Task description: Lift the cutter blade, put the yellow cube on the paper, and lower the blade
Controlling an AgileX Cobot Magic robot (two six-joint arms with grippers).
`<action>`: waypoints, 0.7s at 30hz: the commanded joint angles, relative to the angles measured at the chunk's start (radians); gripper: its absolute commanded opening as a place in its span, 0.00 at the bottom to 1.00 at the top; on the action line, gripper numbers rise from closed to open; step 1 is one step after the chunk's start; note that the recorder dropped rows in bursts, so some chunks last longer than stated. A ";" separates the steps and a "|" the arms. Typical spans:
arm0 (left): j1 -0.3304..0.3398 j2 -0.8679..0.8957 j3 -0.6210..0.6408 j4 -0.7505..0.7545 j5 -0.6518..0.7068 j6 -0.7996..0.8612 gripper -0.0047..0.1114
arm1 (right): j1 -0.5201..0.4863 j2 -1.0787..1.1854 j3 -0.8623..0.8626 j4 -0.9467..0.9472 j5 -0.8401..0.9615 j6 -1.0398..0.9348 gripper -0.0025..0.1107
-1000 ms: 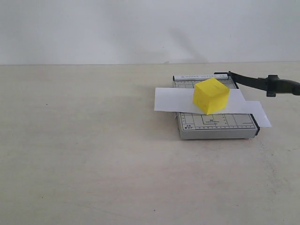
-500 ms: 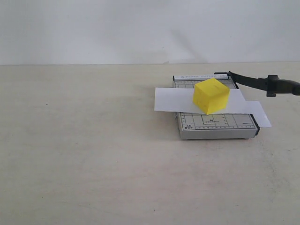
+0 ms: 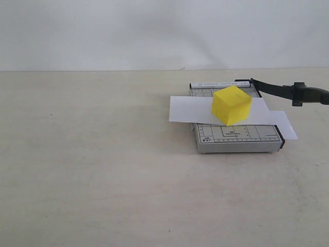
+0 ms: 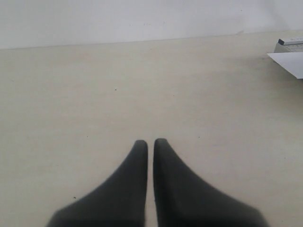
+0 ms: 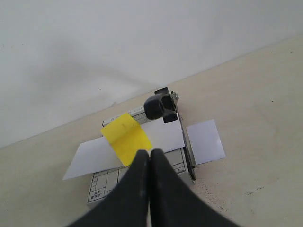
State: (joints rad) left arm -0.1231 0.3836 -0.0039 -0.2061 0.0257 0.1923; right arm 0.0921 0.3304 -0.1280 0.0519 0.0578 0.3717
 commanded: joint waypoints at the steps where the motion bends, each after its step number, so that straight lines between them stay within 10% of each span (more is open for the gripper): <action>1: 0.002 0.002 0.004 -0.008 0.000 -0.005 0.08 | -0.003 -0.005 0.000 -0.002 0.005 0.008 0.02; 15: 0.002 0.002 0.004 -0.008 0.000 -0.005 0.08 | -0.003 -0.089 0.128 -0.058 -0.188 -0.386 0.02; 21: 0.002 0.002 0.004 -0.008 0.000 -0.005 0.08 | -0.010 -0.330 0.128 -0.061 0.220 -0.358 0.02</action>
State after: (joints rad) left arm -0.1231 0.3836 -0.0039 -0.2061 0.0257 0.1923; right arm 0.0900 0.0382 -0.0080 0.0000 0.1419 0.0000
